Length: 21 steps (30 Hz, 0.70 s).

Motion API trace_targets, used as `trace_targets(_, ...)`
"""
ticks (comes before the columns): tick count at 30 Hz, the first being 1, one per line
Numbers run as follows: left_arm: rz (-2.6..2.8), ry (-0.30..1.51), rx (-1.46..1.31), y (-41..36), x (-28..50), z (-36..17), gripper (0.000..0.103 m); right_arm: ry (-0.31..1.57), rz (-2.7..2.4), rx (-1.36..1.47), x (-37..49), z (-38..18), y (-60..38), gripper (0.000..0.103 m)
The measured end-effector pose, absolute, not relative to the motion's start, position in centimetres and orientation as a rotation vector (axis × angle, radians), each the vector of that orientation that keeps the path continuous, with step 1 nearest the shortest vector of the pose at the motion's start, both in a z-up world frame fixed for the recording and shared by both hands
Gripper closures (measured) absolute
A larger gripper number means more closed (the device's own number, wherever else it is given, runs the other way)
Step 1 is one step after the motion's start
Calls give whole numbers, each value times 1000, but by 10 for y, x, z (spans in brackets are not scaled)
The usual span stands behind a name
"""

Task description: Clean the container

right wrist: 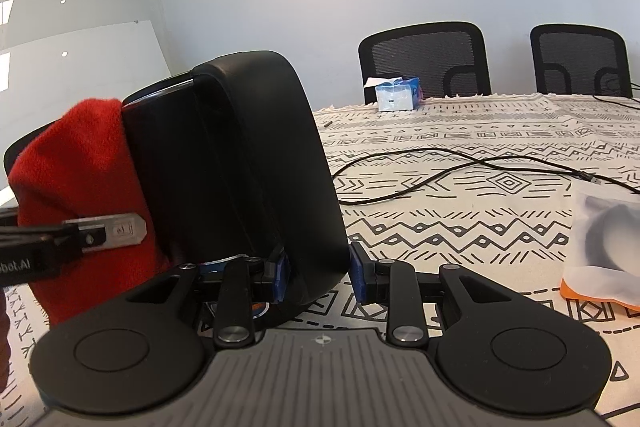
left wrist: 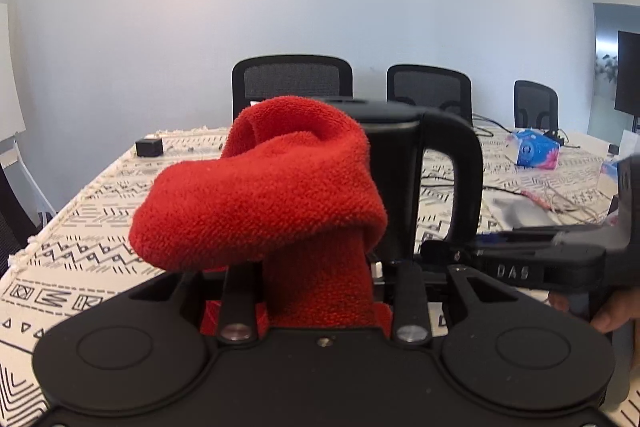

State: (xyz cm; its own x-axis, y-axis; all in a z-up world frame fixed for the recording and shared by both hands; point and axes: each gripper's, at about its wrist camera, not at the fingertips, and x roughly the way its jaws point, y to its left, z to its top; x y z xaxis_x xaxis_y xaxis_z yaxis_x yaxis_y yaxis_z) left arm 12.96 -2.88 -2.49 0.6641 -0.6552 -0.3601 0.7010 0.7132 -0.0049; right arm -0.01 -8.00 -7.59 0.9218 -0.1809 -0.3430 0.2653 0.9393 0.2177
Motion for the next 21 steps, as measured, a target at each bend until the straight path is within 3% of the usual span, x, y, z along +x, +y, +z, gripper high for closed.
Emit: trace_targets(21,-704,418,123,-13,139,-48,67,233,33,13,-16,-69,-32,73)
